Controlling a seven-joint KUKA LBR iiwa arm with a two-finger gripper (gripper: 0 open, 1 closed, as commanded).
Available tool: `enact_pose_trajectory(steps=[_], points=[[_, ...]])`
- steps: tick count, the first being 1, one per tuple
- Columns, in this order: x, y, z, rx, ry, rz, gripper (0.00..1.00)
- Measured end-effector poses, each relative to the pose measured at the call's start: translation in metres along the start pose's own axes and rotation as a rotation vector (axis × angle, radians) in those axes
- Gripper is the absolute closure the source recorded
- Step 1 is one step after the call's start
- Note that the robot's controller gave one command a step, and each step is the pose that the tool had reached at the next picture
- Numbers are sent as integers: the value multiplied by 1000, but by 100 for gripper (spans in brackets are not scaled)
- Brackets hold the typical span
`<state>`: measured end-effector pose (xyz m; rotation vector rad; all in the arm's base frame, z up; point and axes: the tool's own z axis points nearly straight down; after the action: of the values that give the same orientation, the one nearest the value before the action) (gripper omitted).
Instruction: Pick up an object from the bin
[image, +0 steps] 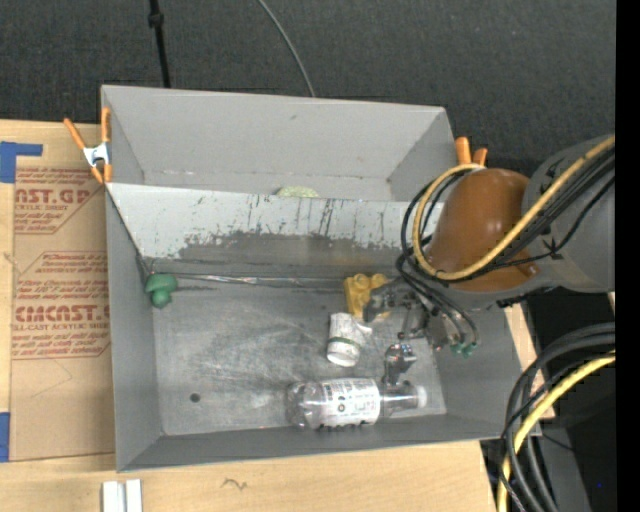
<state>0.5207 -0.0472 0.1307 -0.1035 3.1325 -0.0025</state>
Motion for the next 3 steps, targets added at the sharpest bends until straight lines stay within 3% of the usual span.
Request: enact_pose_trajectory(steps=[1,2,3], points=[[-14,15,26,10,-43,-221,0],[6,38,26,-4,6,-423,100],[6,38,26,-4,6,-424,100]])
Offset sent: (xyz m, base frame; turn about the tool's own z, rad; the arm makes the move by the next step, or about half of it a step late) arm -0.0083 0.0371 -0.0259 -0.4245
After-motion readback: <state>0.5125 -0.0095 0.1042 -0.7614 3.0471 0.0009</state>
